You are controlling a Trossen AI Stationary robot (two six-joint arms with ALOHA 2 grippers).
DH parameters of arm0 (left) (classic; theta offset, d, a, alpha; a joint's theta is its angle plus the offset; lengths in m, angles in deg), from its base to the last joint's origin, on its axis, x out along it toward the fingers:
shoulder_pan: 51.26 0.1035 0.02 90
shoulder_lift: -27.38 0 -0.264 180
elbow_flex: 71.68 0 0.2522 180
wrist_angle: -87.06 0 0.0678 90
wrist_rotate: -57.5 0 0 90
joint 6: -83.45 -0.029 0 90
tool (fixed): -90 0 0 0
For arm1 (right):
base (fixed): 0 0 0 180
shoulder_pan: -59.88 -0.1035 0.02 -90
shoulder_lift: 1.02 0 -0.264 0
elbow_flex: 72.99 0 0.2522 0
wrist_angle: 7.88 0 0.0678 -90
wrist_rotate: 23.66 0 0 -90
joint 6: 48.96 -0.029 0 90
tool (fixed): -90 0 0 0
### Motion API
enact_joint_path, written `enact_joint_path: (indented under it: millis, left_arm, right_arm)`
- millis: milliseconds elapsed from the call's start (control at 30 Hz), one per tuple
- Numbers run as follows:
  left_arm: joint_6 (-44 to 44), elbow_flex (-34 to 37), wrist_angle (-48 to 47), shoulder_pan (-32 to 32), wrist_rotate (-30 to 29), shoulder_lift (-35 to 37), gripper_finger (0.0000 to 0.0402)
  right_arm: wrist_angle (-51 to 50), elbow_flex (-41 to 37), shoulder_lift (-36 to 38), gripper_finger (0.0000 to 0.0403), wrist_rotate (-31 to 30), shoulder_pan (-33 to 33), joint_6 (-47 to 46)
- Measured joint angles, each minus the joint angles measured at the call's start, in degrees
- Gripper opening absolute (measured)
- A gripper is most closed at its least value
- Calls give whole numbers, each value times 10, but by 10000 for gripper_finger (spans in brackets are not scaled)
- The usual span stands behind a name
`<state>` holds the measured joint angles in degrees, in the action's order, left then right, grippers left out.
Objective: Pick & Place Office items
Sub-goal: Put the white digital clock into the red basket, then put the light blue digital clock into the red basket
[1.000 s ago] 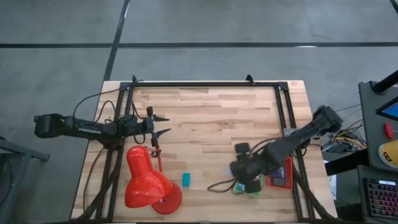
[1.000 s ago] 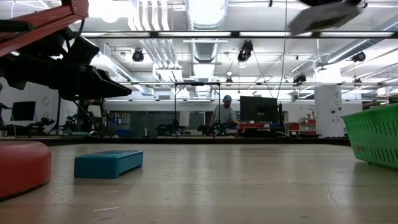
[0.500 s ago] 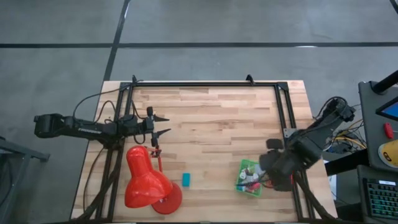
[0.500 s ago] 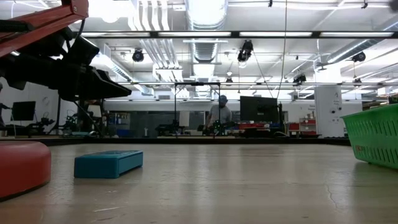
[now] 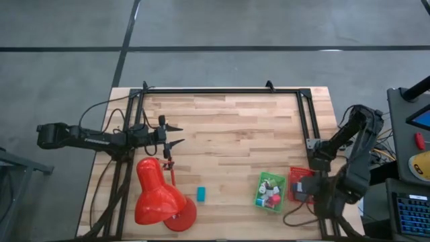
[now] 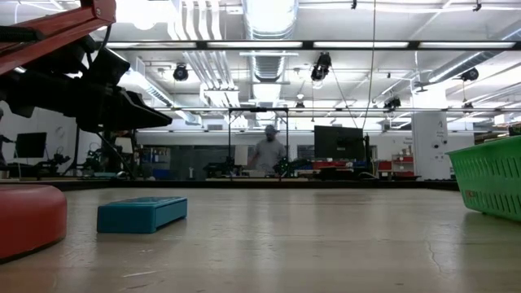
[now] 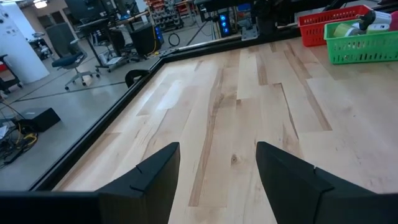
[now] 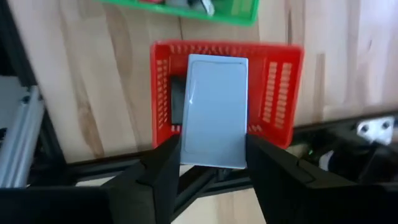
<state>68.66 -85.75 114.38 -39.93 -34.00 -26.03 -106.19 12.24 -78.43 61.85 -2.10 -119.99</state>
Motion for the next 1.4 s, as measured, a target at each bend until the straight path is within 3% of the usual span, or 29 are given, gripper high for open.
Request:
enact_joint_path:
  millis: [233,633,1400]
  left_arm:
    - [0,0,0,0,0,0,218]
    - [0,0,0,0,0,0,218]
    - [0,0,0,0,0,0,218]
  right_arm:
    - [74,-87,-1,162,-21,-57,-115]
    - [233,-217,-1,176,-27,-60,-147]
    - [254,-234,-1,178,-26,-60,-160]
